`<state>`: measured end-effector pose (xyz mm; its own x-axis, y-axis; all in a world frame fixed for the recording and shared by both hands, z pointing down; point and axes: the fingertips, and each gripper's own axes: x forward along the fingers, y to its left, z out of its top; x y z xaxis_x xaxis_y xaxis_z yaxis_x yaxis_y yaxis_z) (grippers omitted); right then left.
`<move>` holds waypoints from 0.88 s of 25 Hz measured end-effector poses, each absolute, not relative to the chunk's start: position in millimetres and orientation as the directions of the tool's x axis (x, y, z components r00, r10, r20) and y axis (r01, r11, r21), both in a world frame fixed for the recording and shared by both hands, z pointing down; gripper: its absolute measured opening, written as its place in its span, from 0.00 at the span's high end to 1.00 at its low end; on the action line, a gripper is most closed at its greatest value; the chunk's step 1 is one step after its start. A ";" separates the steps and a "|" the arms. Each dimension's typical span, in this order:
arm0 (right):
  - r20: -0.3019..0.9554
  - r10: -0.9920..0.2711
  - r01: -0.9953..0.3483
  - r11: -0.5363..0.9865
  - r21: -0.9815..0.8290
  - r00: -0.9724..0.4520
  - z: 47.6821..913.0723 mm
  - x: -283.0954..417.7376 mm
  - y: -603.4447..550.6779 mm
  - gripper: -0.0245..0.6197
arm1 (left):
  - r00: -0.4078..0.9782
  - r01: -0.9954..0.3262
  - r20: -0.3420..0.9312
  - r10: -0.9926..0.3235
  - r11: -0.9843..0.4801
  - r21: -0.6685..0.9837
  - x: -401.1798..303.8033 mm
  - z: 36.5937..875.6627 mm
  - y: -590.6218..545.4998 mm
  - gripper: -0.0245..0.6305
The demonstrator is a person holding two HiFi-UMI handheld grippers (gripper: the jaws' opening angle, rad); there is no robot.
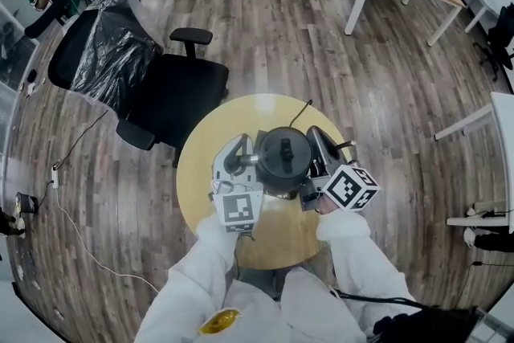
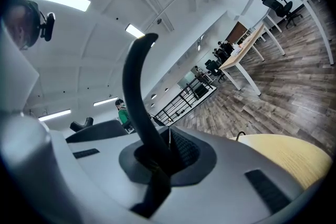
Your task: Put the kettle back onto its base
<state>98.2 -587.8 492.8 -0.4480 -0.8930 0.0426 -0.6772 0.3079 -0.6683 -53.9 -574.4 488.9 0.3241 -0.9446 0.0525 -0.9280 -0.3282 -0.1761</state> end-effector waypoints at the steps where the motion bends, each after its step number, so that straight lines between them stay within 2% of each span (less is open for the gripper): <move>1: 0.047 -0.893 -0.676 0.303 -0.672 -0.447 499.3 97.8 -592.5 0.94 | 0.323 -0.928 0.060 -0.945 -0.328 -0.178 -54.4 495.0 -579.3 0.96; 22: 0.034 -0.903 -0.707 0.312 -0.634 -0.428 591.7 110.8 -635.6 0.94 | 0.370 -0.886 0.254 -0.894 -0.422 -0.194 -38.8 612.8 -623.8 0.96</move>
<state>110.8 -635.6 591.7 -0.4282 -0.9031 0.0335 -0.7075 0.3119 -0.6342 -38.8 -623.8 612.8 0.3702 -0.8937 0.2536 -0.8858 -0.4219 -0.1936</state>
